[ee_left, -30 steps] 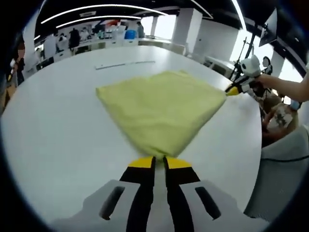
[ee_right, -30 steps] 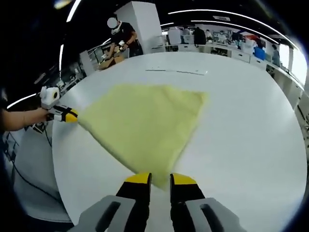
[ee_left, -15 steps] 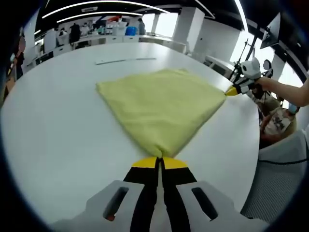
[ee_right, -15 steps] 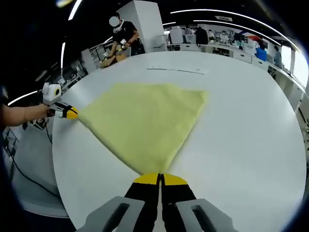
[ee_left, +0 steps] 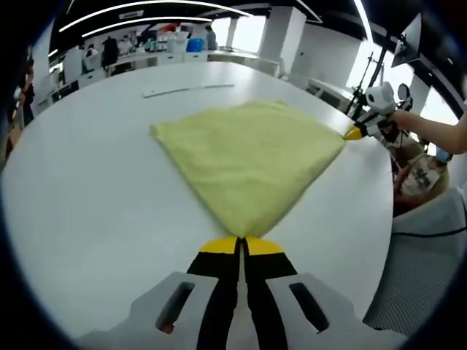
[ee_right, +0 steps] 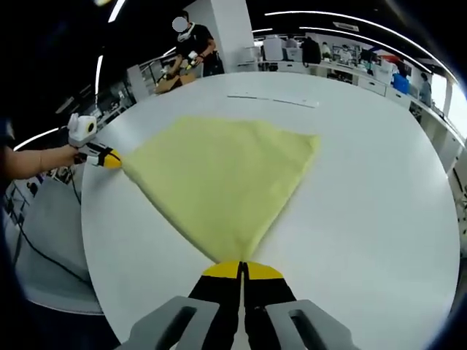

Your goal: Fold the garment on the visible template until the final outline fits inside the template.

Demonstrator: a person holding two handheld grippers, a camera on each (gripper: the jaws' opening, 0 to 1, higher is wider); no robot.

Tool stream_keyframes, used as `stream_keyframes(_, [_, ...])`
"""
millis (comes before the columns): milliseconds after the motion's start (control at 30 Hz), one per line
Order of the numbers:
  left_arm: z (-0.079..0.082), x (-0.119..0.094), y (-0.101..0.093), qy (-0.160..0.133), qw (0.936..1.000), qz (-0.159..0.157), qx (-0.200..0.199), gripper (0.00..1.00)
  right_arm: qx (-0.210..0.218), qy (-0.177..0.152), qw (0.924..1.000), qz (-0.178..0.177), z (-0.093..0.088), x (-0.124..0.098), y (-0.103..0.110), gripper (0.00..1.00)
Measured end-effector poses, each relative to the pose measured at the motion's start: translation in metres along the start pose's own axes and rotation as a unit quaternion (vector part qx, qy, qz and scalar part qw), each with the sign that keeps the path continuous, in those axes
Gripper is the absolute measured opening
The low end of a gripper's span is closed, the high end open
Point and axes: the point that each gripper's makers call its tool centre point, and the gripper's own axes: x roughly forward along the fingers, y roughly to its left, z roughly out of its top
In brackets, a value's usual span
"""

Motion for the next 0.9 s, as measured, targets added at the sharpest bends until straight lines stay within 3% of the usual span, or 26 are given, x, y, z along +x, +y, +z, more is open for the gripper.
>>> stream_keyframes(500, [0.000, 0.002, -0.021, 0.007, 0.9993, -0.020, 0.030, 0.00, -0.003, 0.010, 0.9998, -0.014, -0.017, -0.014, -0.001, 0.00])
stream_keyframes(900, [-0.003, -0.003, -0.028, 0.008, 0.9992, -0.014, 0.037, 0.00, -0.007, 0.020, 0.9996, -0.021, -0.025, -0.021, 0.000, 0.00])
